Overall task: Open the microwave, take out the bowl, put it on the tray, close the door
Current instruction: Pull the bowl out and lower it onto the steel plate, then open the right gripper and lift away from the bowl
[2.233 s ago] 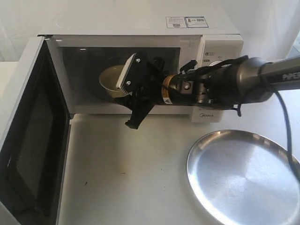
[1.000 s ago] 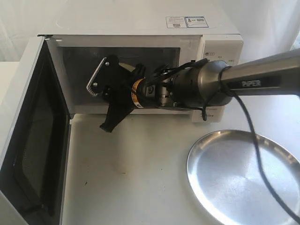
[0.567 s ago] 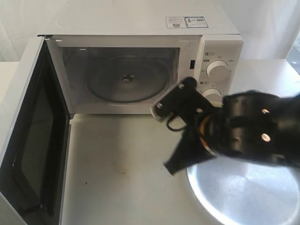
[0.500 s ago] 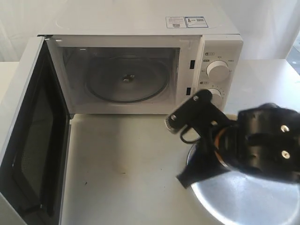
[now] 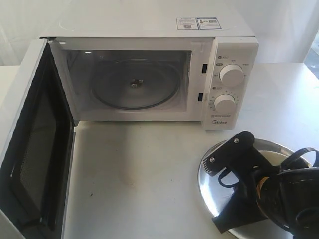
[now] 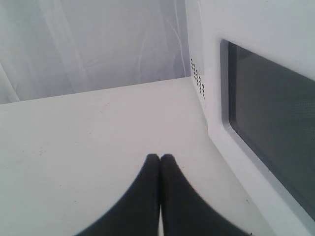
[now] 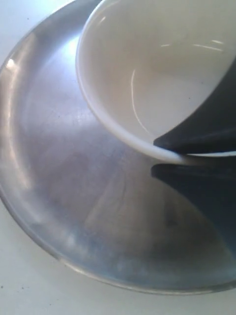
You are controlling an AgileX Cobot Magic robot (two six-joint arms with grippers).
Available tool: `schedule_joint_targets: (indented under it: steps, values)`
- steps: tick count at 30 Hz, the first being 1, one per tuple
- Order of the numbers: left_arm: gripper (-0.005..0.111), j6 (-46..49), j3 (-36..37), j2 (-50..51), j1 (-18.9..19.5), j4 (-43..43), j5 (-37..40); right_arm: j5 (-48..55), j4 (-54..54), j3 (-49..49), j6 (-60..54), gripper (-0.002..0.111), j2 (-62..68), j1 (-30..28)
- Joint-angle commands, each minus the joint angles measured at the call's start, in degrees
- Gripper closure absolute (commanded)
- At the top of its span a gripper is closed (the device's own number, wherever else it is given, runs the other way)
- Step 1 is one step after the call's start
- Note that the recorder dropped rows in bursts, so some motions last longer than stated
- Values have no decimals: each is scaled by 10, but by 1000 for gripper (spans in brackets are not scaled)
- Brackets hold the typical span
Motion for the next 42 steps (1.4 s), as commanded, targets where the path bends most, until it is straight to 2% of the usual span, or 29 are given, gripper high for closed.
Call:
schedule_joint_targets:
  steps: [1,6,12,23,25,34,38,42]
  values:
    - [107,0,-2,-1,-2,-5,-2,3,-59,1,40,108,-1,2]
    - [107,0,-2,-1,-2,-5,-2,0,-60,1,51,108,-1,2]
    - [107,0,-2,-1,-2,-5,-2,-66,-67,23,51,108,-1,2]
    - [107,0,-2,-1,-2,-5,-2,-70,-77,27,51,108,-1,2]
    - [107,0,-2,-1,-2,-5,-2,-70,-77,27,51,105,-1,2]
    - [107,0,-2,-1,-2,-5,-2,-67,-84,27,55,76,-1,2]
    - [107,0,-2,-1,-2,-5,-2,-76,-150,25,104,75,-2,2]
    - [107,0,-2,-1,-2,-5,-2,-152,-246,6,192,75,-26,2]
